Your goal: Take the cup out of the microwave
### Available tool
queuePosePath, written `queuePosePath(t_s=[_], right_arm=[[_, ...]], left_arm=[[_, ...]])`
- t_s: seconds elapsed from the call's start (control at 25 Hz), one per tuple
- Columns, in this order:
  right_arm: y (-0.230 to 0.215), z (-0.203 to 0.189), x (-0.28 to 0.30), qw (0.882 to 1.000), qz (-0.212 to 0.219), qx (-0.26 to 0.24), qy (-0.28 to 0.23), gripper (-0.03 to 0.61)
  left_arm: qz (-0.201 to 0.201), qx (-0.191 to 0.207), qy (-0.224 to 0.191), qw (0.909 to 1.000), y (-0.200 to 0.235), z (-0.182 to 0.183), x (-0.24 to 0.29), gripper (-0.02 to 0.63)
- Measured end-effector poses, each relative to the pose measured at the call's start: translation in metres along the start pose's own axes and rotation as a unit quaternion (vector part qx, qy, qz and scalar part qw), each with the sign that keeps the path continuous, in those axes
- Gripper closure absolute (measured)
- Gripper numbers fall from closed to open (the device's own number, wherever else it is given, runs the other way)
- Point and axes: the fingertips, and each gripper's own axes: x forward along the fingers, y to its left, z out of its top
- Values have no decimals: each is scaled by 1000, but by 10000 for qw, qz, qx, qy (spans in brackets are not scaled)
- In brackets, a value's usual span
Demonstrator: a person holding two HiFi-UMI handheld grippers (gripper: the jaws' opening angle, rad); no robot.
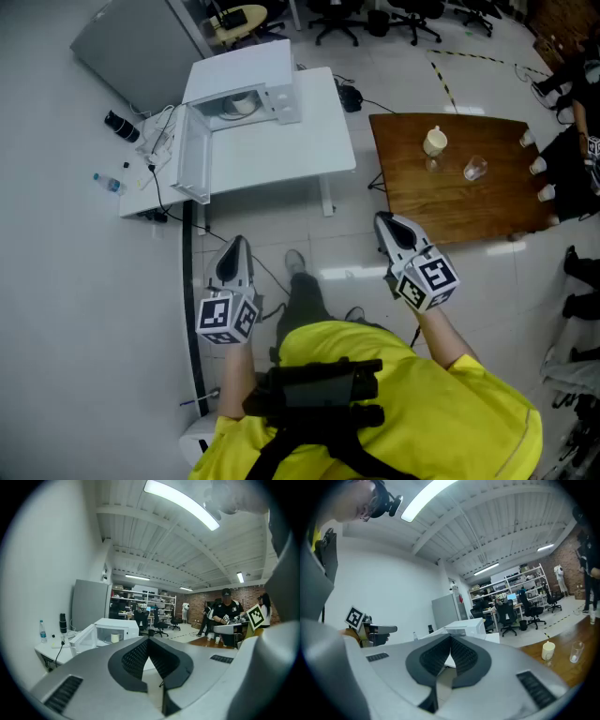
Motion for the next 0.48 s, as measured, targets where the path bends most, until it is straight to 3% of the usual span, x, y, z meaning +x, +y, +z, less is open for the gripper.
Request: queuePosePath(t_s=[0.24,0.48], right_arm=[[-4,-3,98,9999,-10,-48,144,574],[16,20,253,9998,88,-67,137,574]], left_arm=[[129,-52,-90,9999,85,9,56,618],[44,-128,-311,9994,187,46,133,618]])
